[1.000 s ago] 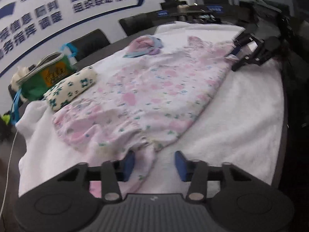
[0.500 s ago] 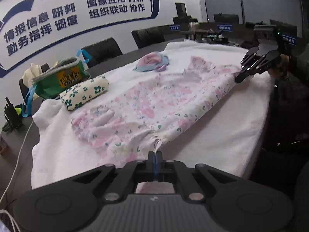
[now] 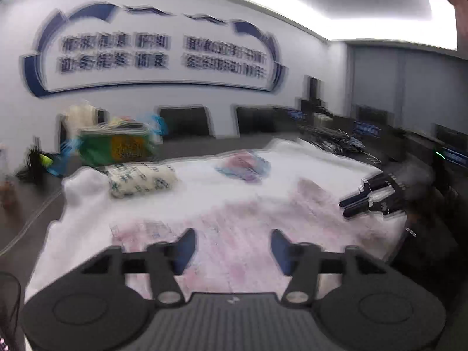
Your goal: Fold clothes
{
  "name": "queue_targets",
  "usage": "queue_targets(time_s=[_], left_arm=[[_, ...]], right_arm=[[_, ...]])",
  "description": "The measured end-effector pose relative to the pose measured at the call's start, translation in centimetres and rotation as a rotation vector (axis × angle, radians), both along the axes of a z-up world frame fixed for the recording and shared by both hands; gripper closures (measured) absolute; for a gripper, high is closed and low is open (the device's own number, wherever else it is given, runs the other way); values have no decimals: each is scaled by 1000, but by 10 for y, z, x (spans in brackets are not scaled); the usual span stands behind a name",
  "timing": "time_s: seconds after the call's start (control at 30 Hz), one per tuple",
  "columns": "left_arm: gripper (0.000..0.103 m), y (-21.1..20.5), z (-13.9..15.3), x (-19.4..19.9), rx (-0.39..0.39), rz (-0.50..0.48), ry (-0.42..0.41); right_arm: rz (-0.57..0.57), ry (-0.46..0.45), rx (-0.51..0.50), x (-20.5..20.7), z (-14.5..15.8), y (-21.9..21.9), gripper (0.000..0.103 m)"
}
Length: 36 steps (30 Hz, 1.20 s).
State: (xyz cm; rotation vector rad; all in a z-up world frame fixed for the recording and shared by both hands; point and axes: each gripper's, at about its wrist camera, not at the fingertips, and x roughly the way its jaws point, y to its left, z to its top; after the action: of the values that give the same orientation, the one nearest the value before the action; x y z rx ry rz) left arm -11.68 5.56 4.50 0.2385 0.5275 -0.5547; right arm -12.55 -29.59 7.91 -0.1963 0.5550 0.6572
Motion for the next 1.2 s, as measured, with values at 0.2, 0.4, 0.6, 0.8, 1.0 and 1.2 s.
queue_targets(time_s=[0.2,0.4,0.6,0.8,1.0,1.2], left_arm=[[73,-35,-10,17,-20,135,-42],[72,-34,-48,15,86,287,-96],[56,-11,-49,13,1,318,-74],[58,-7,-38,-4,-41,294,-115],[56,21,-42,-31,-91,130,-99],[58,44,-54,-35,-119,144,-54]], right_arm=[[-101,12,56,49,-26,120,84],[-247,-32,-3,56,-65,170,89],[-343,42,68,53,-67,125,86],[-439,-57,56,23,-64,95,85],[-262,-155,153,-21,-52,98,85],[-197,-90,77,-22,-82,103,85]])
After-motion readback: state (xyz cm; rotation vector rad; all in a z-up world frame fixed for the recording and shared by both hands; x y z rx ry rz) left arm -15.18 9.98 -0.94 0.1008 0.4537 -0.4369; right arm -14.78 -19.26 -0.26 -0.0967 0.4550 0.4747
